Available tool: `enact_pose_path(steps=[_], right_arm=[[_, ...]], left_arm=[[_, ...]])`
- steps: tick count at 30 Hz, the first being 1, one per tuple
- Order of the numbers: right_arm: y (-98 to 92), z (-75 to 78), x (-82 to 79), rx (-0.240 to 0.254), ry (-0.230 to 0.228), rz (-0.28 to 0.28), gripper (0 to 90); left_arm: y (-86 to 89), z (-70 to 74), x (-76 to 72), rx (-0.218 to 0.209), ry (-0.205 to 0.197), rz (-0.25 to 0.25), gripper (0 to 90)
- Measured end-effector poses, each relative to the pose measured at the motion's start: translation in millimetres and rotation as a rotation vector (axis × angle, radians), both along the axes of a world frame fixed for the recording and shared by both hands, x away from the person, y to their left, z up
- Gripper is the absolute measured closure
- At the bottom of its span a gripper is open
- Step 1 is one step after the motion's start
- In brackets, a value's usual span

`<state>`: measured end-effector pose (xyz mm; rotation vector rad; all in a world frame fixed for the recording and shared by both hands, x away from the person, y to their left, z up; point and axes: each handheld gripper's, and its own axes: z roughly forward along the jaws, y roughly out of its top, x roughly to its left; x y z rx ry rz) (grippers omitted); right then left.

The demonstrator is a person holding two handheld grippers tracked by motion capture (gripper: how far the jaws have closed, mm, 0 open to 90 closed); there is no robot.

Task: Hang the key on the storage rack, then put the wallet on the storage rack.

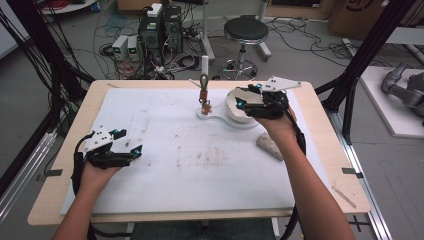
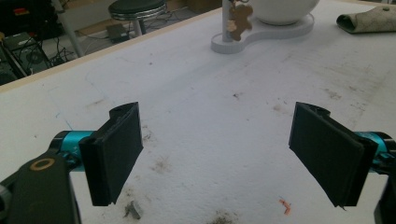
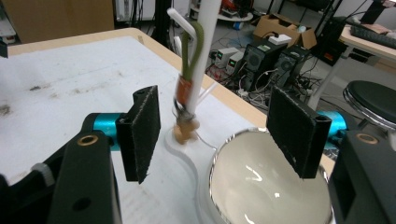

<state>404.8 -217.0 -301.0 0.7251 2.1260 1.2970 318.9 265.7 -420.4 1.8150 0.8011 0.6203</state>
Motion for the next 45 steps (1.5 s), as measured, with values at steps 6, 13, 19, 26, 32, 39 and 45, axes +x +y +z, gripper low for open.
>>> enact_pose_path(steps=[6, 13, 19, 26, 32, 39, 45], right_arm=[[-22.2, -12.4, -15.0, 0.031, 0.009, -0.013, 35.8], [-41.1, -26.3, -34.8, 0.063, 0.003, -0.038, 31.0], [-51.0, -44.3, -51.5, 0.067, 0.003, -0.052, 27.8], [-55.3, -63.0, -60.0, 0.079, 0.001, -0.071, 22.7], [-57.6, -68.3, -61.6, 0.082, 0.009, -0.072, 21.6], [-61.5, -67.3, -64.5, 0.087, -0.001, -0.076, 21.5], [-73.8, -67.4, -68.4, 0.092, -0.006, -0.105, 21.5]], left_arm=[[-1.4, -0.3, 1.0, 0.001, 0.0, 0.001, 17.3], [-0.7, -0.1, 0.3, 0.001, -0.003, 0.007, 17.3], [0.0, 0.7, 1.2, -0.003, -0.007, 0.007, 17.3], [2.4, 0.1, 1.8, -0.005, -0.007, 0.013, 17.3], [6.2, 1.2, 0.1, -0.012, -0.006, 0.026, 17.3], [8.3, 1.3, -1.7, -0.007, -0.008, 0.029, 17.3], [10.5, 1.6, -0.8, -0.018, -0.011, 0.033, 17.3]])
